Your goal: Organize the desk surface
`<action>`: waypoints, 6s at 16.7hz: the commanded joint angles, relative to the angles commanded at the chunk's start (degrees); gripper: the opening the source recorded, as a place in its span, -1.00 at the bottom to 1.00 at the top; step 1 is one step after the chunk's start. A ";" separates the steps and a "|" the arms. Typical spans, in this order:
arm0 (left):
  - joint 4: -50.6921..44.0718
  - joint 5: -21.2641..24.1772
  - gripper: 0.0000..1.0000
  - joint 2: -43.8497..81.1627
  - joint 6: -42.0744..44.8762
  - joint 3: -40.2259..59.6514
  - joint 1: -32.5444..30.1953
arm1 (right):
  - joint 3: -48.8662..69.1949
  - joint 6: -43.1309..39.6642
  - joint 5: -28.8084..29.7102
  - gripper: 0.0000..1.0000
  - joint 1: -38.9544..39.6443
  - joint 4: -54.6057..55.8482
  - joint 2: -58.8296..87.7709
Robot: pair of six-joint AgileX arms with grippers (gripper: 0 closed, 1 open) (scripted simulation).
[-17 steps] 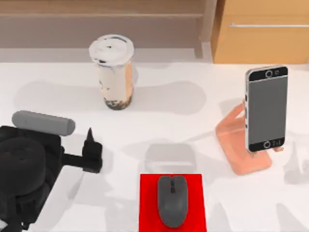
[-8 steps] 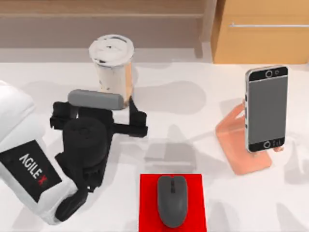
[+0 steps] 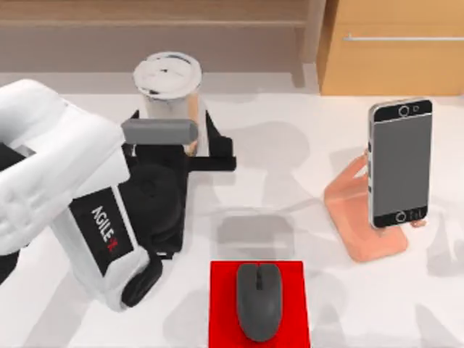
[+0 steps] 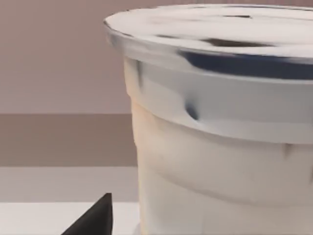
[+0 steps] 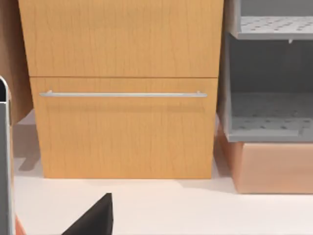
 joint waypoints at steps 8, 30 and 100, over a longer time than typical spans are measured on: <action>-0.28 0.25 1.00 0.54 0.01 1.18 0.38 | 0.00 0.00 0.00 1.00 0.00 0.00 0.00; -4.08 2.60 -0.96 2.36 -0.02 6.77 2.80 | 0.00 0.00 0.00 1.00 0.00 0.00 0.00; -51.93 45.45 -1.00 -14.05 0.02 37.62 45.67 | 0.00 0.00 0.00 1.00 0.00 0.00 0.00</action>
